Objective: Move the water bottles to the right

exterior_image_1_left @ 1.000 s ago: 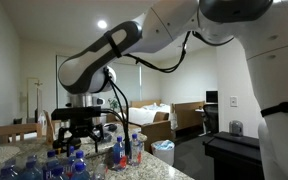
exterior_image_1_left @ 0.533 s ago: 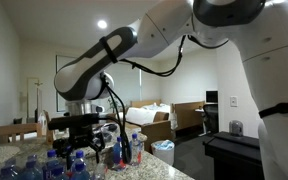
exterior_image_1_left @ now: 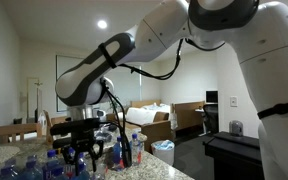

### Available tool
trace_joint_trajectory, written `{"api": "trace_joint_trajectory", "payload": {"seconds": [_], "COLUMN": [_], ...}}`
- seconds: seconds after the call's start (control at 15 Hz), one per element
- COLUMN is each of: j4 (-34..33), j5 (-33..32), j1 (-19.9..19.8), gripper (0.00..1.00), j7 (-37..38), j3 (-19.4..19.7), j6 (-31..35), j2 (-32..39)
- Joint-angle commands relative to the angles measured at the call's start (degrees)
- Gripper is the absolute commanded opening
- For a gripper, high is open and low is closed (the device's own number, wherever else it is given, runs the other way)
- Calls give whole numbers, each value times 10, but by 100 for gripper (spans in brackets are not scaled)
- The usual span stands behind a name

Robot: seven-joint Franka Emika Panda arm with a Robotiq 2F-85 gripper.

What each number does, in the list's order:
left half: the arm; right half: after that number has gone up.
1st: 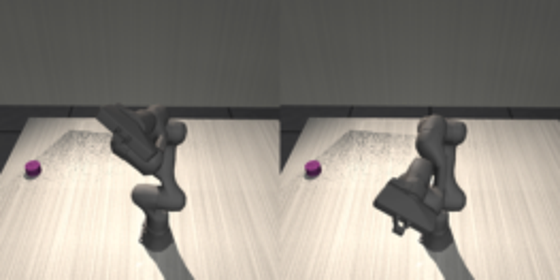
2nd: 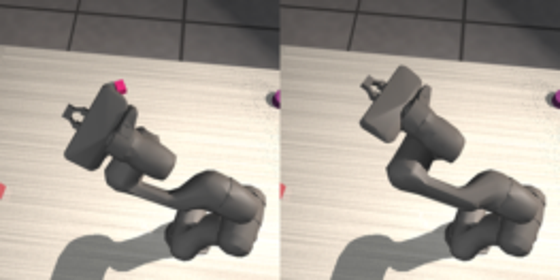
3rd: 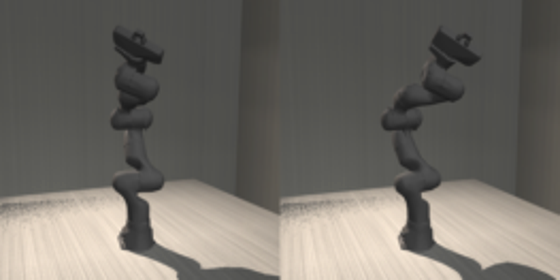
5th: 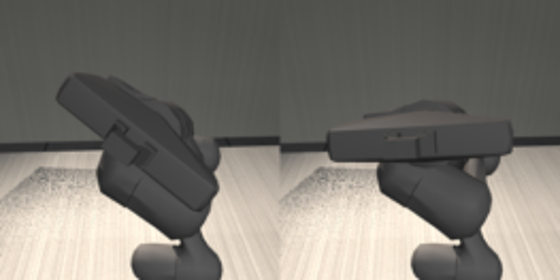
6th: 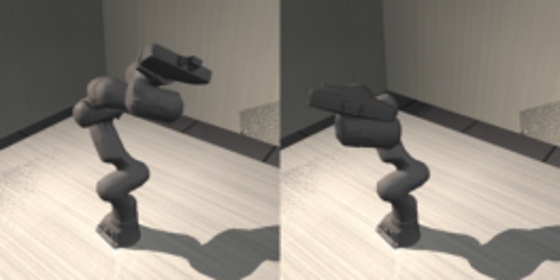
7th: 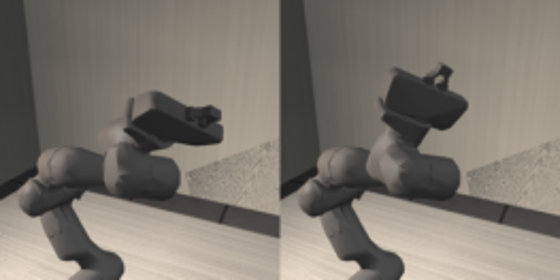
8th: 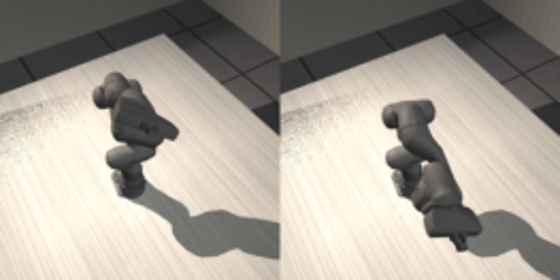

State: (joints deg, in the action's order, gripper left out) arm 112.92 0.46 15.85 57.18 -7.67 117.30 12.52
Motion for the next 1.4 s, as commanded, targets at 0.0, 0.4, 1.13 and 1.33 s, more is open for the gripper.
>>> {"api": "trace_joint_trajectory", "payload": {"seconds": [0.0, 0.4, 1.13, 1.33], "j4": [-2, -15, -75, -84], "j5": [7, 1, -13, -14], "j1": [-6, -7, -6, -4], "gripper": [27, 47, 62, 48], "j7": [4, -32, -102, -109], "j3": [-3, -6, 2, 5], "j6": [-8, -11, -18, -21], "j2": [0, 7, 44, 52]}}
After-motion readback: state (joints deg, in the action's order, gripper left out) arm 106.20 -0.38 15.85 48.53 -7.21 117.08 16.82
